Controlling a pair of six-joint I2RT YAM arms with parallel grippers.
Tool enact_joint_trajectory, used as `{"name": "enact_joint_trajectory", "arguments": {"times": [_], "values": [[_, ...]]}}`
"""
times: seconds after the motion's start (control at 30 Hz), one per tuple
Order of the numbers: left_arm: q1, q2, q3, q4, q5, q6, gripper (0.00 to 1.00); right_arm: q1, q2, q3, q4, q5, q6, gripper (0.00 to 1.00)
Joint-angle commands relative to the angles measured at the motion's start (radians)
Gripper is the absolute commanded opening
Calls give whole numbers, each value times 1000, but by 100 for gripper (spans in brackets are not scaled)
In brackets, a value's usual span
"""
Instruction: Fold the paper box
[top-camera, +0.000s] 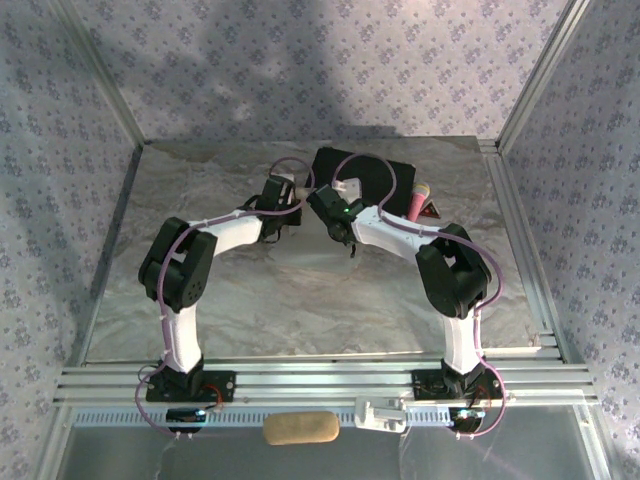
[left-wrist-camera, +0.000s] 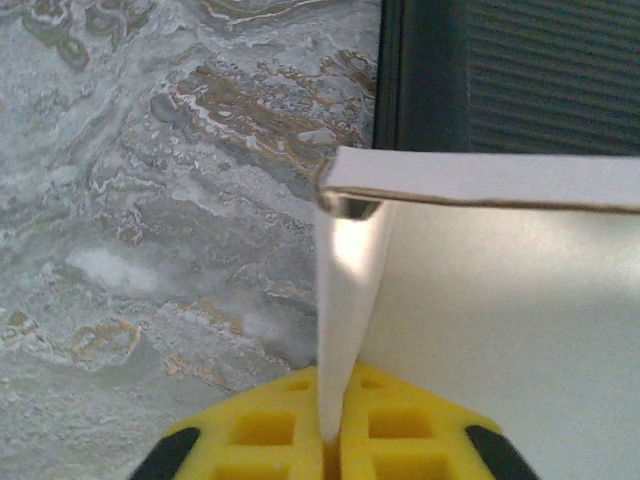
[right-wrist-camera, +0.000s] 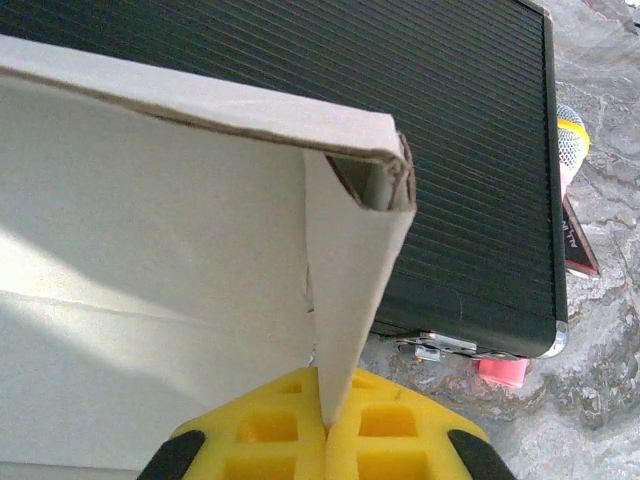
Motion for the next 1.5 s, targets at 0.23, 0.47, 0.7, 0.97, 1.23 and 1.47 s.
{"name": "enact_joint_trajectory", "arguments": {"times": [0.23,0.47,0.7,0.97,1.23,1.47], "values": [[-56,46,41,-167,-292,2,0,2,9,19,-58,39,7,0],[-82,74,63,-233,-403,-63,0,5,10,17,-61,46,18,0],[-97,21,48,-191,-291,-58,18,5,2,4,-49,35,9,0],[-79,-162,-75,-111,-75,-90,54,4,-17,-21,-15,4,-11,0],[-26,-127,-86,-140,15,-92,51,1,-21,-22,-23,-5,-13,0],[-25,-50,-20,-153,10,-74,46,1,-21,-21,-27,-12,-11,0]]}}
